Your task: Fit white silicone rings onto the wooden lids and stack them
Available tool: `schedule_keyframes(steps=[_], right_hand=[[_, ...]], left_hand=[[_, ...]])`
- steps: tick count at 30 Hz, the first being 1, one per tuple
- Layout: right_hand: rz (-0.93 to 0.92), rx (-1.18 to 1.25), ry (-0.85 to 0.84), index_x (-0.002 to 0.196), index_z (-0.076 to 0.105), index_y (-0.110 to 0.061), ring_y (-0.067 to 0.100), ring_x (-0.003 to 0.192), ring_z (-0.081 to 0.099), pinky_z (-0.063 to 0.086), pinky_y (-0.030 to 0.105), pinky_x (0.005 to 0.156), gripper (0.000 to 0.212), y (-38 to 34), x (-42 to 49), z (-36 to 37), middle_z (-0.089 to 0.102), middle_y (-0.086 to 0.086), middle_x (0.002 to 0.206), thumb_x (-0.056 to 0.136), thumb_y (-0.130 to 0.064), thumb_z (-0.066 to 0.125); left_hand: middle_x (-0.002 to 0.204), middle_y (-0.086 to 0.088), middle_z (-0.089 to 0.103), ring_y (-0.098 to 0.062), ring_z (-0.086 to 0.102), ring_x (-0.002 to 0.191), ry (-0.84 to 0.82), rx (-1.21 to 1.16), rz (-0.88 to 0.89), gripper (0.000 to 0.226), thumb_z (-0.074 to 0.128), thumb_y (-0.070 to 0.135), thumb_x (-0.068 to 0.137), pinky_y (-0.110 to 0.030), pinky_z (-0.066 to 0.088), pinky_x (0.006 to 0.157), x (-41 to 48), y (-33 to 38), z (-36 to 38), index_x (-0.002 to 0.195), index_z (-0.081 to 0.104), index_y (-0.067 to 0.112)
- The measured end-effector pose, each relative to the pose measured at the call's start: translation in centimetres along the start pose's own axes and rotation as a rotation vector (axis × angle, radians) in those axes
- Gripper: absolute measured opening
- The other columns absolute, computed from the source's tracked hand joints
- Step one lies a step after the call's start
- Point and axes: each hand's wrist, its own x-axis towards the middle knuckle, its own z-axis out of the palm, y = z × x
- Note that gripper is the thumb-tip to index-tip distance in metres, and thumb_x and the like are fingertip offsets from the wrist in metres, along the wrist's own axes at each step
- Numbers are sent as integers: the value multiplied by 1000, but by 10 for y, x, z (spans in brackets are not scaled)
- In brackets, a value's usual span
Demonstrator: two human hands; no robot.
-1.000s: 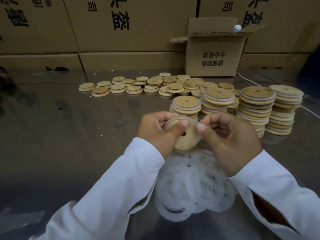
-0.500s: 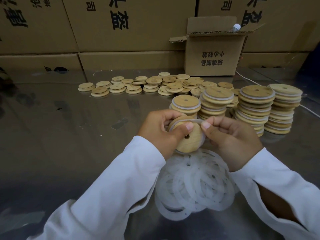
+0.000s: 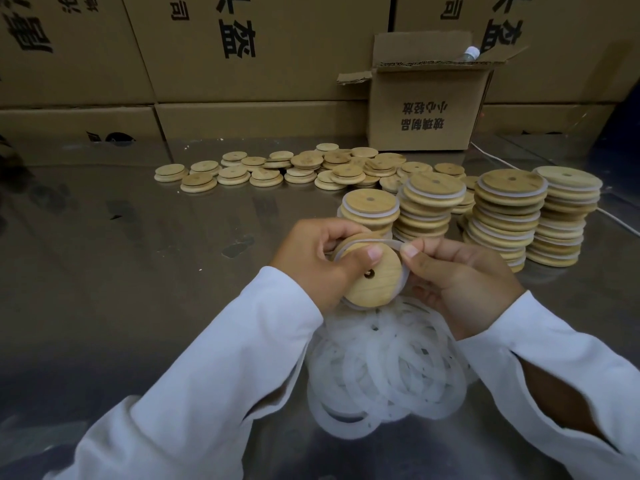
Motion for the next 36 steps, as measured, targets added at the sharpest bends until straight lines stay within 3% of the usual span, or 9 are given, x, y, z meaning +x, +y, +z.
schedule_keyframes(steps=[6,10,15,19,21,25,28,31,36], right_hand=[[5,24,-31,62,67,-15,29,77,56,49,40,80,23,-6,-2,0,61,15,73,82,-7,60],[12,27,-44,63,66,-14,27,74,58,50,38,77,21,-7,-2,-1,62,13,70,82,-7,60],[-52,-48,-34,68,64,-14,-1,44,54,46,13,52,16,-3,-4,0,60,-8,46,82,-6,60],[-31,-17,-53,65,67,-16,5,51,59,50,19,58,15,-4,-3,-1,65,-3,54,77,-7,65],[-16,9,-95,65,69,-15,10,55,61,51,20,58,4,-5,-2,-4,67,3,59,68,-12,69],[-3,9,-148,70,69,-12,22,67,64,55,30,70,20,-8,-2,-7,68,10,68,54,-23,65],[-85,-84,-135,71,67,-14,17,67,65,54,27,71,3,-12,-3,-4,69,4,66,70,-12,67],[-153,-169,-110,72,66,-17,18,72,65,54,27,76,11,-12,-4,-3,69,5,73,78,-8,63],[-74,-89,-146,68,68,-16,14,67,65,53,30,78,12,-12,-5,-4,69,4,67,58,-20,69]], left_hand=[[84,-11,69,-19,65,81,20,-63,21,15,61,23,76,-30,51,76,-1,1,2,85,67,12],[83,-16,65,-18,59,77,42,-151,-42,7,61,13,86,-32,47,73,-2,1,8,82,63,8],[94,-18,57,-28,51,91,111,-320,-220,17,56,26,67,-54,40,96,-2,0,16,74,59,11],[83,-14,57,-27,50,84,158,-397,-235,10,57,25,64,-43,40,82,0,-3,17,62,62,17],[88,-20,60,-33,56,86,140,-341,-199,22,56,28,68,-49,45,86,0,-5,16,76,65,10],[101,-31,62,-47,57,99,133,-293,-169,41,56,33,71,-61,43,93,0,-3,15,93,63,0],[93,-26,61,-39,58,88,155,-337,-192,31,59,28,74,-58,44,92,0,-2,14,90,63,2],[91,-24,58,-35,56,88,173,-442,-237,19,53,16,90,-61,41,93,2,-2,13,89,60,-2],[94,-28,59,-48,57,95,188,-464,-229,20,57,20,87,-67,39,93,4,-4,14,85,61,0]])
